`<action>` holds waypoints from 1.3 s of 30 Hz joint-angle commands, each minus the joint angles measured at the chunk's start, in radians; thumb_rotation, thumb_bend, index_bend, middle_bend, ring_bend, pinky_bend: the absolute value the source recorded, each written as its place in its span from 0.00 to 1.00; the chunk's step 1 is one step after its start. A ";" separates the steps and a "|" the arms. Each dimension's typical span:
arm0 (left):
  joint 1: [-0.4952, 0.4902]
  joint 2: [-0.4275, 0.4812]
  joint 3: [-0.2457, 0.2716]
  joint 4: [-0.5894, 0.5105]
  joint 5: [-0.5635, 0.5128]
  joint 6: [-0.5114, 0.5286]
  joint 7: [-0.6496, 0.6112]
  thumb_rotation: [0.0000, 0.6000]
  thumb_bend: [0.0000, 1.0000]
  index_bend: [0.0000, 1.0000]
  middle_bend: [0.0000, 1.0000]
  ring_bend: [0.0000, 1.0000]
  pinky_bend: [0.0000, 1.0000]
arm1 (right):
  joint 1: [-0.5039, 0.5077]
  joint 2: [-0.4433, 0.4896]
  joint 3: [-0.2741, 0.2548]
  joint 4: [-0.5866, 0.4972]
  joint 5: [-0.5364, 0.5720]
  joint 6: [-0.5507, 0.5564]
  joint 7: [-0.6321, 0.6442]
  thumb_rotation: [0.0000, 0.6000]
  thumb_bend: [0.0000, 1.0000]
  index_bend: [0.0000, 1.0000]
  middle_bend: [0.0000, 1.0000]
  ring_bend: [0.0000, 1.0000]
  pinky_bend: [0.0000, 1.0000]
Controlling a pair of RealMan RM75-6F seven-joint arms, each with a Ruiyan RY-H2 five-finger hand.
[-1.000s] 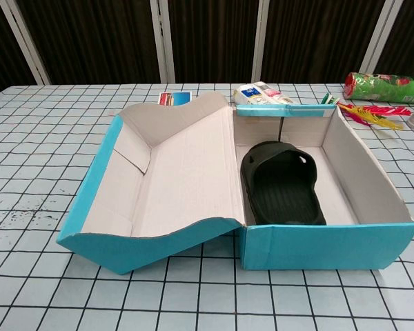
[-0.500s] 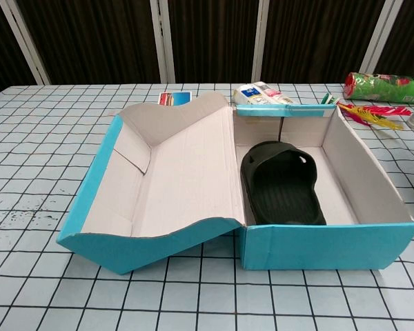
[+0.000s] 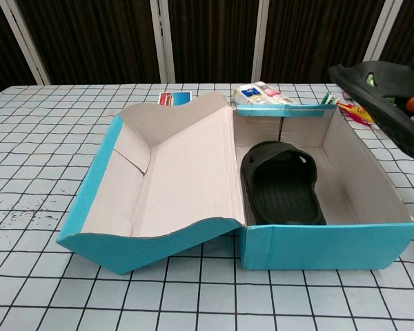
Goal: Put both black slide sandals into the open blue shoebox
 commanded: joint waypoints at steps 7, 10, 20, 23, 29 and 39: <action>-0.001 -0.005 -0.002 0.009 -0.009 -0.007 0.002 1.00 0.37 0.07 0.00 0.00 0.10 | 0.161 0.071 -0.030 -0.096 0.213 -0.033 -0.085 1.00 0.59 0.52 0.42 0.38 0.16; -0.003 -0.005 -0.001 0.008 -0.014 -0.019 0.009 1.00 0.37 0.07 0.00 0.00 0.10 | 0.170 0.116 -0.034 -0.155 0.255 0.001 -0.091 1.00 0.59 0.52 0.42 0.38 0.16; -0.008 -0.005 0.000 0.002 -0.019 -0.034 0.017 1.00 0.37 0.07 0.00 0.00 0.10 | 0.123 0.216 -0.040 -0.288 0.264 -0.006 -0.027 1.00 0.61 0.52 0.42 0.39 0.16; -0.009 -0.005 0.001 0.000 -0.020 -0.036 0.018 1.00 0.37 0.07 0.00 0.00 0.10 | 0.115 0.238 -0.032 -0.304 0.294 -0.053 0.033 1.00 0.61 0.52 0.42 0.40 0.16; -0.009 -0.004 0.000 0.000 -0.021 -0.038 0.017 1.00 0.37 0.07 0.00 0.00 0.10 | 0.129 0.268 -0.024 -0.313 0.331 -0.123 0.091 1.00 0.61 0.52 0.42 0.40 0.16; -0.006 -0.003 -0.001 0.000 -0.024 -0.034 0.015 1.00 0.37 0.07 0.00 0.00 0.10 | 0.197 0.217 -0.050 -0.281 0.399 -0.105 0.103 1.00 0.61 0.53 0.42 0.40 0.16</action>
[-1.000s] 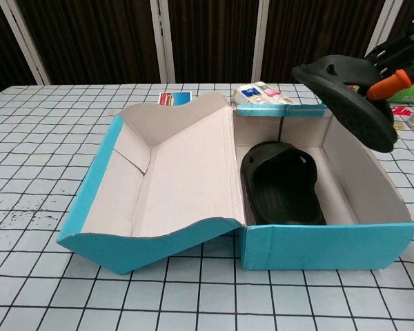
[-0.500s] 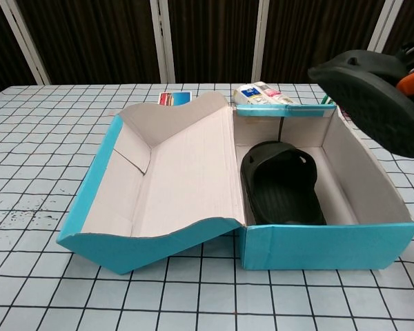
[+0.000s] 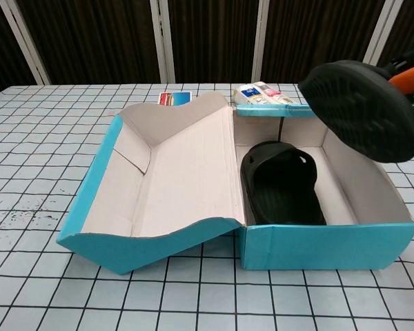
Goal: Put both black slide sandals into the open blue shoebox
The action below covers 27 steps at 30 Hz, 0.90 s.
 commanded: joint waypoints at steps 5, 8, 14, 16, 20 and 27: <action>-0.001 -0.001 -0.001 0.004 -0.005 -0.005 0.004 1.00 0.37 0.07 0.00 0.00 0.10 | 0.066 -0.048 -0.038 0.037 0.085 0.038 -0.013 1.00 0.61 0.53 0.42 0.41 0.16; -0.001 -0.001 -0.002 0.005 -0.008 -0.006 0.004 1.00 0.37 0.07 0.00 0.00 0.10 | 0.091 -0.075 -0.052 0.055 0.120 0.052 -0.020 1.00 0.61 0.53 0.42 0.41 0.17; 0.000 0.000 -0.004 0.002 -0.010 -0.005 0.003 1.00 0.37 0.07 0.00 0.00 0.10 | 0.129 -0.111 -0.087 0.079 0.157 0.063 -0.057 1.00 0.61 0.53 0.42 0.41 0.17; 0.000 0.000 -0.004 0.002 -0.011 -0.007 0.003 1.00 0.37 0.07 0.00 0.00 0.10 | 0.137 -0.118 -0.094 0.081 0.163 0.065 -0.065 1.00 0.61 0.53 0.42 0.41 0.17; -0.002 -0.001 -0.002 0.001 -0.011 -0.011 0.005 1.00 0.37 0.07 0.00 0.00 0.10 | 0.158 -0.137 -0.106 0.084 0.171 0.083 -0.089 1.00 0.61 0.53 0.42 0.41 0.17; -0.001 -0.001 -0.004 0.003 -0.014 -0.012 0.003 1.00 0.37 0.07 0.00 0.00 0.10 | 0.198 -0.186 -0.133 0.096 0.196 0.138 -0.147 1.00 0.61 0.54 0.42 0.41 0.17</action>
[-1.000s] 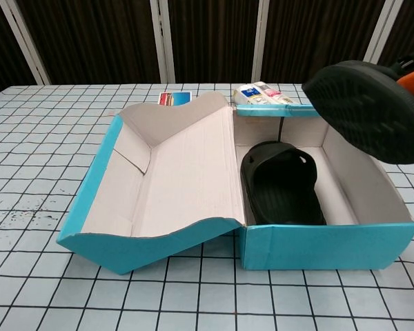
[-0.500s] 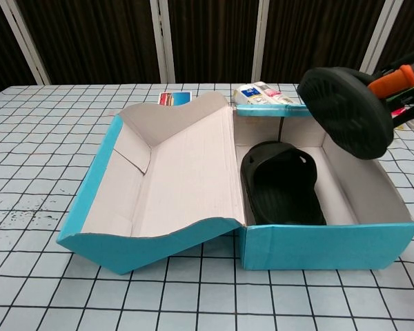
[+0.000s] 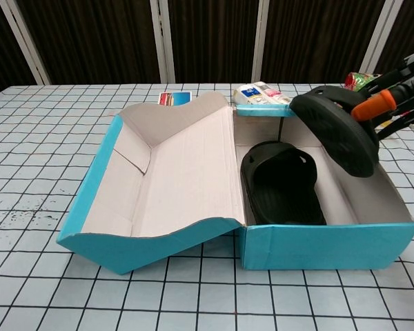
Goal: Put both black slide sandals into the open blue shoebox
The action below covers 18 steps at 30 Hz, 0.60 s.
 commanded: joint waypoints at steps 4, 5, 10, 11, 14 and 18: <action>0.000 0.000 0.000 0.002 -0.004 -0.006 -0.005 1.00 0.37 0.07 0.00 0.00 0.10 | 0.033 -0.038 -0.018 0.011 0.040 0.039 -0.038 1.00 0.61 0.54 0.42 0.42 0.17; 0.000 0.001 0.000 0.001 -0.004 -0.008 -0.006 1.00 0.37 0.07 0.00 0.00 0.10 | 0.039 -0.043 -0.020 0.012 0.049 0.045 -0.045 1.00 0.61 0.54 0.42 0.42 0.17; -0.002 0.001 0.000 0.004 -0.008 -0.015 -0.009 1.00 0.37 0.08 0.00 0.00 0.10 | 0.062 -0.065 -0.025 0.019 0.092 0.079 -0.070 1.00 0.62 0.55 0.42 0.43 0.32; -0.002 0.000 0.000 0.005 -0.008 -0.015 -0.009 1.00 0.37 0.08 0.00 0.00 0.10 | 0.065 -0.070 -0.025 0.020 0.100 0.085 -0.073 1.00 0.62 0.55 0.42 0.43 0.32; -0.002 -0.001 0.000 0.006 -0.007 -0.015 -0.009 1.00 0.37 0.07 0.00 0.00 0.10 | 0.071 -0.079 -0.024 0.024 0.115 0.093 -0.084 1.00 0.62 0.55 0.42 0.43 0.32; -0.002 -0.001 -0.001 0.007 -0.009 -0.015 -0.010 1.00 0.37 0.07 0.00 0.00 0.10 | 0.077 -0.088 -0.023 0.029 0.137 0.099 -0.096 1.00 0.62 0.55 0.42 0.43 0.32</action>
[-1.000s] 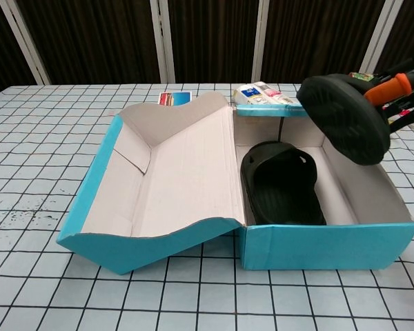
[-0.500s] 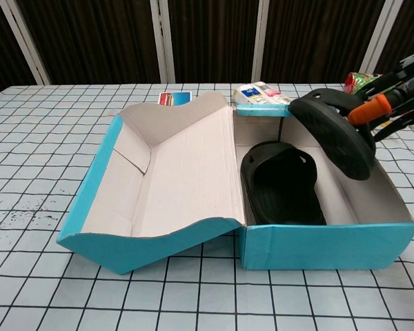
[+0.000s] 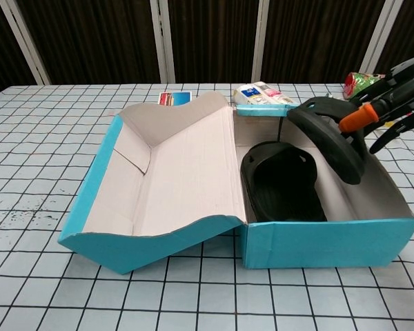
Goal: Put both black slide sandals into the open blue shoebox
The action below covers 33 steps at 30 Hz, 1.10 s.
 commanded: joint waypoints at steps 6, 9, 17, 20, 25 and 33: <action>0.000 0.001 0.001 0.000 -0.001 -0.003 -0.001 1.00 0.37 0.07 0.00 0.00 0.10 | 0.013 -0.019 0.006 0.000 0.045 0.035 -0.023 1.00 0.62 0.55 0.42 0.43 0.32; 0.000 0.001 0.000 0.000 -0.002 -0.004 -0.001 1.00 0.37 0.07 0.00 0.00 0.10 | 0.018 -0.027 0.007 0.000 0.063 0.046 -0.035 1.00 0.62 0.55 0.42 0.43 0.32; 0.002 0.003 -0.001 -0.001 -0.003 -0.001 -0.004 1.00 0.37 0.07 0.00 0.00 0.10 | 0.013 -0.056 -0.004 0.006 0.062 0.069 -0.079 1.00 0.62 0.55 0.42 0.43 0.32; 0.003 0.003 0.000 -0.002 -0.002 0.000 -0.004 1.00 0.37 0.07 0.00 0.00 0.10 | 0.004 -0.069 -0.004 0.012 0.055 0.065 -0.085 1.00 0.62 0.55 0.42 0.43 0.32; 0.004 0.004 -0.001 -0.004 -0.003 0.001 -0.004 1.00 0.37 0.07 0.00 0.00 0.10 | -0.007 -0.090 -0.010 0.020 0.024 0.081 -0.107 1.00 0.63 0.55 0.42 0.43 0.32; 0.005 0.006 -0.001 -0.005 -0.005 -0.001 -0.005 1.00 0.37 0.07 0.00 0.00 0.10 | -0.027 -0.132 -0.015 0.030 -0.012 0.134 -0.137 1.00 0.63 0.56 0.42 0.43 0.32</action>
